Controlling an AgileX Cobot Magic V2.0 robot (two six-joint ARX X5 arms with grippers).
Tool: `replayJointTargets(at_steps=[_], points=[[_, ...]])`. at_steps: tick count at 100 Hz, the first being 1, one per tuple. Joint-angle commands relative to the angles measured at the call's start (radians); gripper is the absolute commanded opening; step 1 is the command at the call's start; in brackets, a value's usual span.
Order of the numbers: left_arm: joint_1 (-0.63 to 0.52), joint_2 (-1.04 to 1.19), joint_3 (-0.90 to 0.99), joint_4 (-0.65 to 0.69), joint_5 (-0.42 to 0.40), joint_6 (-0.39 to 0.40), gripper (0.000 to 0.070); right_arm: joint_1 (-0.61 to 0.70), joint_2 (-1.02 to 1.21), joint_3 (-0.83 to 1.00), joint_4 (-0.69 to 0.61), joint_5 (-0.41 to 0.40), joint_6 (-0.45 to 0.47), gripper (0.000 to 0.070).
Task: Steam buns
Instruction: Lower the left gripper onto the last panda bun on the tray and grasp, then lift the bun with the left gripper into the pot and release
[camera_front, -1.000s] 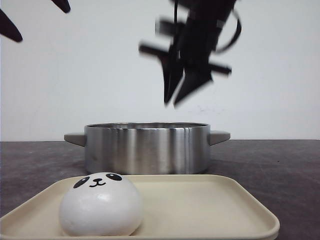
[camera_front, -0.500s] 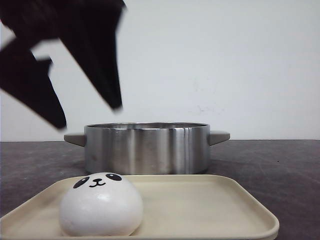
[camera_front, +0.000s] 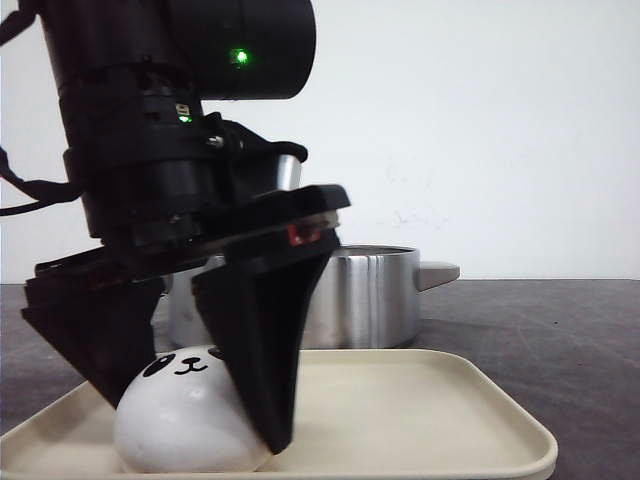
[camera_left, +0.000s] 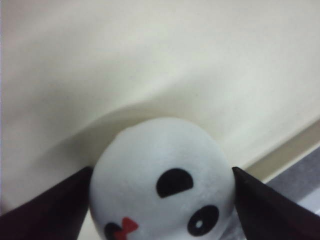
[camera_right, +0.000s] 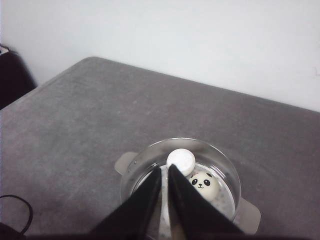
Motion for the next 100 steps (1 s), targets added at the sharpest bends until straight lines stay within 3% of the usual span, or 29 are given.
replayJointTargets(at_steps=[1,6,9,10,12,15,37,58,72,100], points=[[-0.013,0.031,0.003,0.011,0.003,-0.006,0.0479,0.011,0.008,0.018,0.008,0.004,-0.01,0.0013],[-0.016,0.035,0.003,0.013,-0.005,-0.005,0.0322,0.011,0.006,0.018,0.008,0.004,-0.008,0.0013],[-0.017,0.035,0.003,0.013,-0.009,-0.002,0.016,0.011,0.006,0.018,0.008,0.004,-0.008,0.0013],[-0.018,0.035,0.003,0.013,-0.011,0.002,0.0071,0.011,0.006,0.018,0.008,0.004,-0.008,0.0013],[-0.018,0.034,0.003,0.013,-0.012,0.006,0.0,0.011,0.006,0.018,0.008,0.004,-0.008,0.0013],[-0.021,0.032,0.003,0.017,-0.014,0.007,0.0023,0.011,0.006,0.018,0.008,0.004,-0.009,0.0013],[-0.023,-0.067,0.02,0.059,-0.021,0.015,0.0,0.011,0.006,0.017,0.008,0.003,-0.009,0.0013],[0.001,-0.195,0.05,0.228,-0.157,0.086,0.0,0.017,0.006,0.017,0.01,0.001,-0.003,0.0013],[0.055,-0.21,0.05,0.346,-0.215,0.142,0.0,0.027,0.006,0.017,0.01,0.001,-0.003,0.0013],[0.202,-0.122,0.05,0.539,-0.215,0.22,0.0,0.027,0.007,0.017,0.009,0.001,-0.005,0.0013]])
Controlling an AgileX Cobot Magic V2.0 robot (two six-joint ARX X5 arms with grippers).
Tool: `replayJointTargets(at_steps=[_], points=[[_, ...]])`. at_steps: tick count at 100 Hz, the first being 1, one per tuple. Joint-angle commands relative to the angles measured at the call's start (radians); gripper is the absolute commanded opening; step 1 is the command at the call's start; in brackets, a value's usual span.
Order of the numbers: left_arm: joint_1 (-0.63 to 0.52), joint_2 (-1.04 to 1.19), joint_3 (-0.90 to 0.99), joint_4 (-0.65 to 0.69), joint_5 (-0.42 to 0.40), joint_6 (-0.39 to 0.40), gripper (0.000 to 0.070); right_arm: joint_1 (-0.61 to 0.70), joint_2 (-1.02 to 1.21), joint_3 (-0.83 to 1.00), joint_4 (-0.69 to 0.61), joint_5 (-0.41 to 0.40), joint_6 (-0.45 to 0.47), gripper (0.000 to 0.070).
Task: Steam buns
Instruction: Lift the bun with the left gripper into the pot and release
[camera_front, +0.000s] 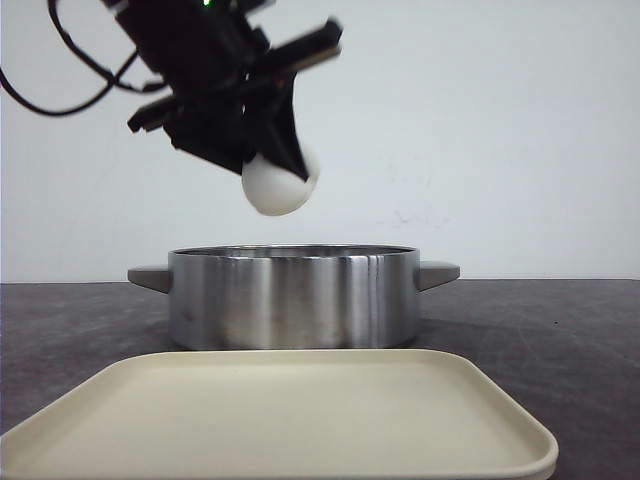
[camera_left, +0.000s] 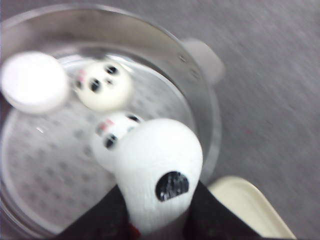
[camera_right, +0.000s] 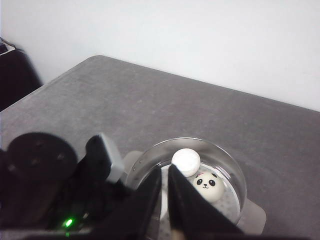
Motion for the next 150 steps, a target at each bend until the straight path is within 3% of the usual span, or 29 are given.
replayJointTargets(at_steps=[1,24,31,46,53,59,89,94,97,105,119,137,150], points=[[0.017,0.039,0.012,0.043,-0.003,0.035,0.0,0.012,0.007,0.017,0.008,0.002,-0.006,0.0013],[0.079,0.119,0.012,0.091,-0.002,0.034,0.0008,0.012,0.007,0.017,0.005,0.002,-0.008,0.0013],[0.088,0.132,0.012,0.079,-0.002,0.034,0.0096,0.012,0.007,0.017,0.0,0.002,-0.008,0.0013],[0.1,0.143,0.012,0.068,-0.003,0.035,0.0397,0.012,0.007,0.017,-0.019,0.002,-0.008,0.0013],[0.105,0.143,0.012,0.069,-0.003,0.034,0.0489,0.012,0.007,0.017,-0.02,0.002,-0.008,0.0013],[0.108,0.143,0.013,0.068,-0.003,0.034,0.0515,0.012,0.007,0.017,-0.019,0.002,-0.008,0.0013],[0.109,0.015,0.023,-0.023,-0.006,0.034,0.0492,0.011,0.007,0.008,-0.086,0.035,-0.011,0.0013],[0.109,-0.026,0.023,-0.055,-0.013,0.034,0.0383,0.012,0.007,-0.003,-0.096,0.06,-0.011,0.0013],[0.109,-0.059,0.023,-0.088,-0.019,0.034,0.0255,0.012,0.006,-0.014,-0.102,0.071,-0.011,0.0013],[0.109,-0.139,0.023,-0.185,-0.041,0.034,0.0,0.012,0.0,-0.047,-0.104,0.08,-0.011,0.0013],[0.109,-0.289,-0.002,-0.32,-0.04,0.025,0.0,0.025,-0.052,-0.193,0.013,0.08,-0.011,0.0013],[0.109,-0.566,-0.119,-0.328,-0.041,-0.057,0.0,0.064,-0.172,-0.495,0.316,0.08,-0.028,0.0013],[0.109,-0.729,-0.166,-0.37,-0.041,-0.059,0.0,0.068,-0.227,-0.646,0.452,0.081,-0.03,0.0013]])
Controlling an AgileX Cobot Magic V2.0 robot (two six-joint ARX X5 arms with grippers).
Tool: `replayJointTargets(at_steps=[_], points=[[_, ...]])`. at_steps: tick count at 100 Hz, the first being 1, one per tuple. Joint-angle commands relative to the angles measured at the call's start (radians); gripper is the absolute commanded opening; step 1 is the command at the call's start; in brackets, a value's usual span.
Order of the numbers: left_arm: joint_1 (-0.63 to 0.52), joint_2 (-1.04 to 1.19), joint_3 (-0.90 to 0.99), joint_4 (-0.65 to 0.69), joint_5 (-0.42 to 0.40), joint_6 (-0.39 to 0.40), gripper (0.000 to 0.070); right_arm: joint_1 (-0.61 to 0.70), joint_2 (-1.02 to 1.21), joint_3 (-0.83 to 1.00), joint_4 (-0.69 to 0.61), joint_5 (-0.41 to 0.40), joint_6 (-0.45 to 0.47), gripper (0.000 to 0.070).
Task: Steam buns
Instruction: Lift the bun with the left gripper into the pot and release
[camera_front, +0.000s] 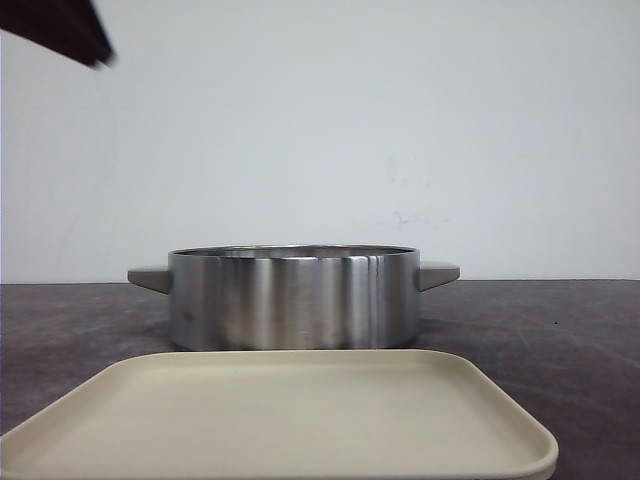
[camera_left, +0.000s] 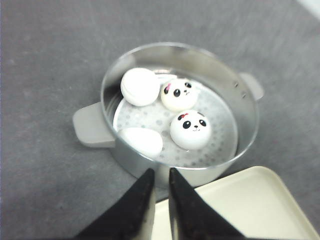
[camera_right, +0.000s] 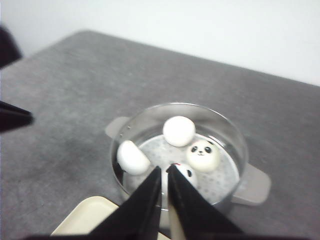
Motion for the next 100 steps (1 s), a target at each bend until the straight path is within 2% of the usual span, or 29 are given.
replayJointTargets(at_steps=[1,16,47,100], points=[[-0.005,-0.059,0.001,-0.014,-0.006,-0.018,0.0,0.01,-0.008,-0.056,0.063,0.005,-0.011,0.0013],[-0.005,-0.163,0.0,-0.064,-0.027,-0.018,0.0,0.01,-0.02,-0.09,0.068,0.007,-0.012,0.0013],[-0.005,-0.284,0.001,-0.063,-0.027,-0.017,0.0,0.01,-0.02,-0.089,0.109,0.007,-0.012,0.0013],[-0.005,-0.333,0.001,-0.063,-0.027,-0.017,0.0,0.009,-0.035,-0.091,0.119,0.005,-0.012,0.0013]])
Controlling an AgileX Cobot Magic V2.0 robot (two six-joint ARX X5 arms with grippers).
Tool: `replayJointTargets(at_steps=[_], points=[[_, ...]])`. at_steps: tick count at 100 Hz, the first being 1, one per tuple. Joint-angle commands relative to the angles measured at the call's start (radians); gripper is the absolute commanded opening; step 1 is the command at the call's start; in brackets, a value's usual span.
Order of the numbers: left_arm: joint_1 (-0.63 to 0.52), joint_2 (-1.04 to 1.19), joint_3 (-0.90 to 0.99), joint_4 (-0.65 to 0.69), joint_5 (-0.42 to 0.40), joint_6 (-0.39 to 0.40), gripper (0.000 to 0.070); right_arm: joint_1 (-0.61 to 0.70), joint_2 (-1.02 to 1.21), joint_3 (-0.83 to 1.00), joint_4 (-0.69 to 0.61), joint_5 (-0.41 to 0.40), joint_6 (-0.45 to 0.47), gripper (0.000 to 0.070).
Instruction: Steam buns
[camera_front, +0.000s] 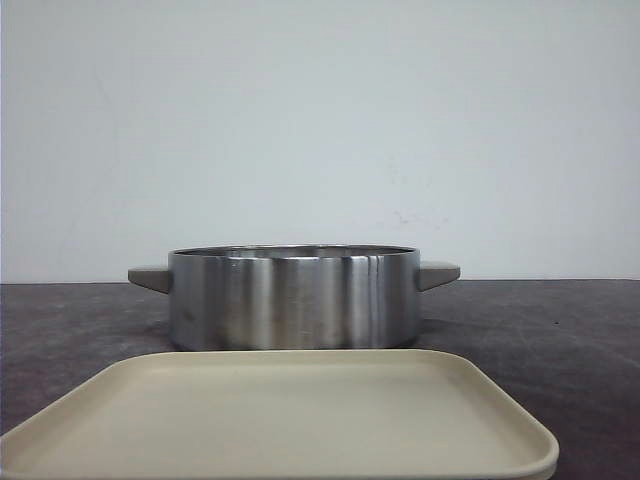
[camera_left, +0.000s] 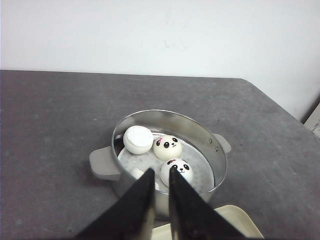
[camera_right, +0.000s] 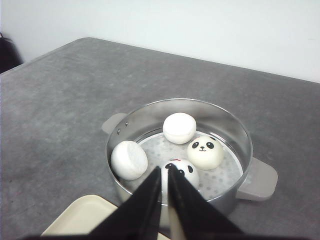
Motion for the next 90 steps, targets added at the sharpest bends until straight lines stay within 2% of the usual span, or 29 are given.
replayJointTargets(at_steps=[1,12,23,38,45,54,59,71,90], points=[[-0.005,0.002,0.008,0.011,-0.005,-0.003,0.0,0.008,-0.016,0.016,0.008,0.002,-0.011,0.0013],[-0.005,0.002,0.008,0.011,-0.005,-0.003,0.0,-0.033,-0.092,-0.016,-0.008,0.03,-0.016,0.0014],[-0.005,0.002,0.008,0.01,-0.005,-0.003,0.0,-0.133,-0.229,-0.134,0.062,0.028,-0.088,0.0014],[-0.005,0.001,0.008,0.01,-0.005,-0.003,0.0,-0.335,-0.423,-0.341,0.182,-0.066,-0.116,0.0014],[-0.005,0.001,0.008,0.011,-0.005,-0.003,0.0,-0.456,-0.503,-0.422,0.198,-0.153,-0.115,0.0014],[-0.005,0.0,0.008,0.01,-0.005,-0.003,0.0,-0.613,-0.601,-0.507,0.197,-0.304,-0.115,0.0014],[-0.005,0.0,0.008,0.011,-0.005,-0.003,0.0,-0.672,-0.64,-0.541,0.198,-0.349,-0.115,0.0014],[-0.005,0.0,0.008,0.011,-0.005,-0.003,0.0,-0.771,-0.715,-0.621,0.194,-0.364,-0.115,0.0014],[-0.005,0.0,0.008,0.011,-0.005,-0.003,0.0,-0.821,-0.783,-0.689,0.142,-0.363,-0.12,0.0014]])
